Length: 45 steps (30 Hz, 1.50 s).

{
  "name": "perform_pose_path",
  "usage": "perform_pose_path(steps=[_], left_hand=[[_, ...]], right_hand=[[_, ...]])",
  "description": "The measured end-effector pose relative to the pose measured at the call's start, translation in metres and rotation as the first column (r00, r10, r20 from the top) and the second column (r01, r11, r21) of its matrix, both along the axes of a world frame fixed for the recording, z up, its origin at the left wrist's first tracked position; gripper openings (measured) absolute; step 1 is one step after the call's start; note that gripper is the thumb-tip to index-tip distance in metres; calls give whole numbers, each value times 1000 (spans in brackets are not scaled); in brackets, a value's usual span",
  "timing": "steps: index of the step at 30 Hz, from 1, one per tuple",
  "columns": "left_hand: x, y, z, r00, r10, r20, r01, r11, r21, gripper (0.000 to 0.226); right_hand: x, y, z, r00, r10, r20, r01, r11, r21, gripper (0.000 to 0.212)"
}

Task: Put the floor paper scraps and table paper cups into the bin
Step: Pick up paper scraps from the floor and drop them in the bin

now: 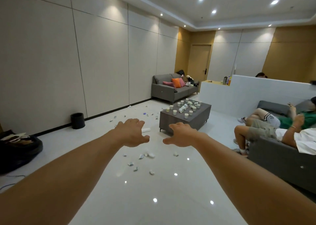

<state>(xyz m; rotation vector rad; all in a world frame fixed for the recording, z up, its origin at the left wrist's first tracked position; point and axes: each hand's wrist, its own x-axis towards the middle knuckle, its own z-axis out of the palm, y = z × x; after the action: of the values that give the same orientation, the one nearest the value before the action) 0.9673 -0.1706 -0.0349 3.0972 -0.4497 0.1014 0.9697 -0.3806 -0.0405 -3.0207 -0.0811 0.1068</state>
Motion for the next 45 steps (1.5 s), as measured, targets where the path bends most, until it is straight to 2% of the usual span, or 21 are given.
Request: perform_pose_path(steps=[11,21,27,35,45], left_hand=[[231,-12,-22,1000,-5,-5,5,999,47,76],[446,-29,-42,994,91,-55,-90,995,31,75],[565,-26,-75,986,115,-121,-117,993,-15,75],[743,-17,-128,981,69,-183,-71,997,-1,74],[900,-45,-208,931,46,-362,-38,999,29,76]], right_hand=[[236,-1,-21,1000,25,-6,-25,998,50,86],[468,-22,-39,995,100,-19,-99,993,64,88],[584,-12,-70,988,136,-79,-131,990,57,89],[750,-2,-116,982,99,-158,-97,995,20,87],[908,-21,-204,943,88,-319,-67,995,76,86]])
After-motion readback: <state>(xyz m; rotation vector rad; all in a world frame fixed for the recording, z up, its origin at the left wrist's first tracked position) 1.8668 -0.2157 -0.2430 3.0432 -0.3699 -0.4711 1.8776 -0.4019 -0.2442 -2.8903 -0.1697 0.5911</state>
